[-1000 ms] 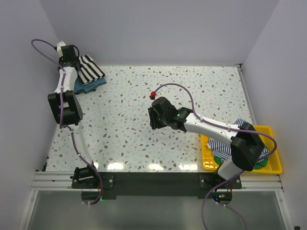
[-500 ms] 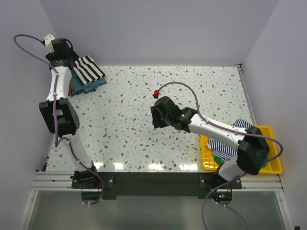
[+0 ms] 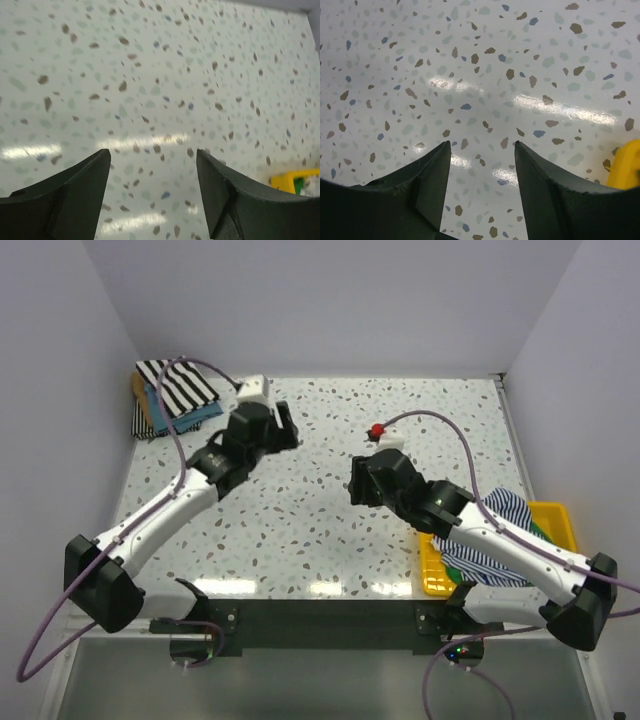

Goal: Fold and stack the tank tops
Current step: Neatly place the folded tank top to the corner

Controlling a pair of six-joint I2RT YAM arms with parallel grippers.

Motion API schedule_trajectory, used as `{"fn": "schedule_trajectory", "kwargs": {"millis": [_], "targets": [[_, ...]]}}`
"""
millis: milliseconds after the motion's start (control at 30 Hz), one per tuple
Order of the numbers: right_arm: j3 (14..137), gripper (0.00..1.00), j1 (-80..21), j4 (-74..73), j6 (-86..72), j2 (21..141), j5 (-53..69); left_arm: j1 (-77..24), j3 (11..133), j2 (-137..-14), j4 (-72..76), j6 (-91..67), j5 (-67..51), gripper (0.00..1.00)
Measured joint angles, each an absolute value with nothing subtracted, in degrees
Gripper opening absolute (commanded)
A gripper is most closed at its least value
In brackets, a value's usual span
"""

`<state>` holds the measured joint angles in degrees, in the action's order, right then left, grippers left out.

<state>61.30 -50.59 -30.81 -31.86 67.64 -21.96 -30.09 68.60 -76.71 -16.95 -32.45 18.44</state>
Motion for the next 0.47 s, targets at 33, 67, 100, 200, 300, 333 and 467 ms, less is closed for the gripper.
{"fn": "schedule_trajectory", "kwargs": {"millis": [33,67,100,200,300,333,467], "targets": [[59.9,0.60,-50.6,-31.1,-32.2,65.8,-23.1,-33.7,66.0,-75.6,-16.8,-32.6,18.9,0.74],[58.8,0.60,-50.6,-31.4,-32.6,64.4,-23.9,-37.4,63.3,-74.7,-16.9,-33.1,19.1,0.74],[57.3,0.60,-50.6,-31.7,-33.0,62.7,-25.0,-40.9,60.8,-74.1,-16.8,-33.7,19.7,0.75],[52.8,0.61,-50.6,-32.6,-34.6,58.7,-28.0,-49.5,54.0,-72.7,-16.7,-35.3,20.1,0.74],[49.2,0.61,-50.5,-33.3,-36.1,56.6,-30.0,-54.7,51.6,-72.6,-16.9,-36.6,20.3,0.75],[48.2,0.61,-50.5,-33.5,-36.5,56.2,-30.5,-55.8,51.4,-72.6,-16.8,-36.9,20.3,0.75],[47.1,0.63,-50.5,-34.2,-37.4,55.8,-31.7,-57.5,51.4,-72.6,-15.3,-37.1,20.2,0.75]]}}
